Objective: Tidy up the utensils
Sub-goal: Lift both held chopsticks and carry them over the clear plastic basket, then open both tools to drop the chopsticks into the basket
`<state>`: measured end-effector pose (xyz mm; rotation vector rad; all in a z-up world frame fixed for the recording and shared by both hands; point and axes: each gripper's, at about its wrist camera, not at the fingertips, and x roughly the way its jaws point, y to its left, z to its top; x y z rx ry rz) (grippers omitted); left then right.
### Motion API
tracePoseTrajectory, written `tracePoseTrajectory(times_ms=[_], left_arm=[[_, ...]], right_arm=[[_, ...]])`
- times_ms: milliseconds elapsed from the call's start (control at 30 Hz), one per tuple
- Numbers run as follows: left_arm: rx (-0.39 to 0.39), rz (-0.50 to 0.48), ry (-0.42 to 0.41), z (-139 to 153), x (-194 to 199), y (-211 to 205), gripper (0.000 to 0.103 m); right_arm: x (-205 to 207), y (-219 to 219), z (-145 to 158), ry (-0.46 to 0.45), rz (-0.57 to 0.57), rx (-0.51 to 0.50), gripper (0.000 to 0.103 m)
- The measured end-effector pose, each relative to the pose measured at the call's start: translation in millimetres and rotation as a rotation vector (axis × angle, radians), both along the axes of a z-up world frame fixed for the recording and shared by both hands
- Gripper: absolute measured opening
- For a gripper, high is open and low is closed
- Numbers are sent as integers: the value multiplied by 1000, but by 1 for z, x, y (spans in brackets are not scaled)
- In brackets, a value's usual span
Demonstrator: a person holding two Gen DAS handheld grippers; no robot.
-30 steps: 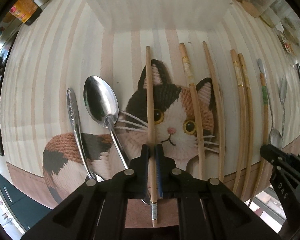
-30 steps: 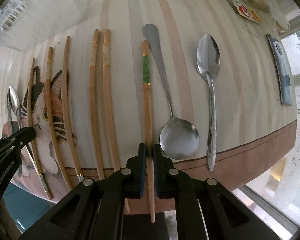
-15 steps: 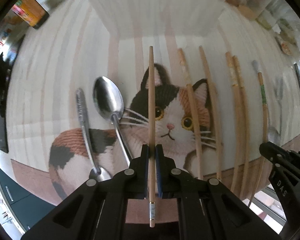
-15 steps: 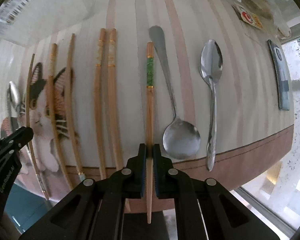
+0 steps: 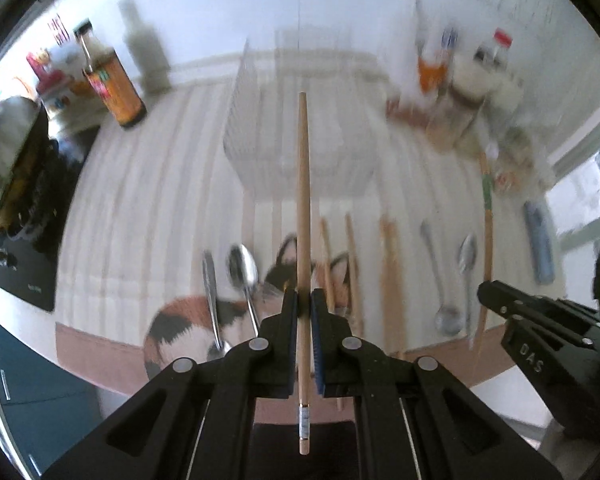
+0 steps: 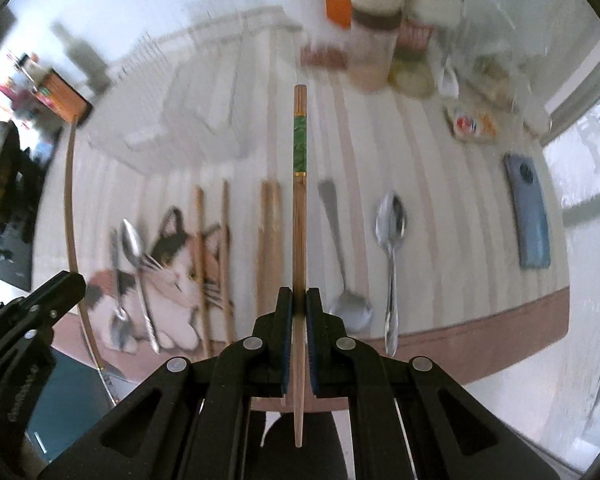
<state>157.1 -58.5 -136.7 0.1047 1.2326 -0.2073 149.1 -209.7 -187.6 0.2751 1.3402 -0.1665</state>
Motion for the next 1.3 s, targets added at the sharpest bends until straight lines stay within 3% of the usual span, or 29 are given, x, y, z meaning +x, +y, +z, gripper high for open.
tracePoseTrajectory(times_ms=[200,433,600,800,1133,1167,1233,1267,1300], left_arm=[[-47,11,-60,50,46,0,4],[-81,4,-30,65,130,5,4],[-118,-1,51,46,189,5,4],[-133,-9,161,8,233,3,4],[-170,-15,315,-41,264,7,5],[-171,-15,317,-41,265,7,6],[-140,-14,303,-42,265,9,7],[-121,-16,291,-41,265,10,10],[-98,-16,272,-40,264,11,14]], right_arm=[[51,-13,45,-78,-5,55,7],[138,-14,60,-122,-15,122,7],[201,-16,50,-104,-23,143,7],[254,-15,18,-47,-28,194,7],[282,-8,-31,67,22,218,7],[285,-6,-35,78,24,220,9],[288,-3,-38,92,17,214,26],[286,-4,-38,91,7,206,41],[286,-6,-38,88,0,202,45]])
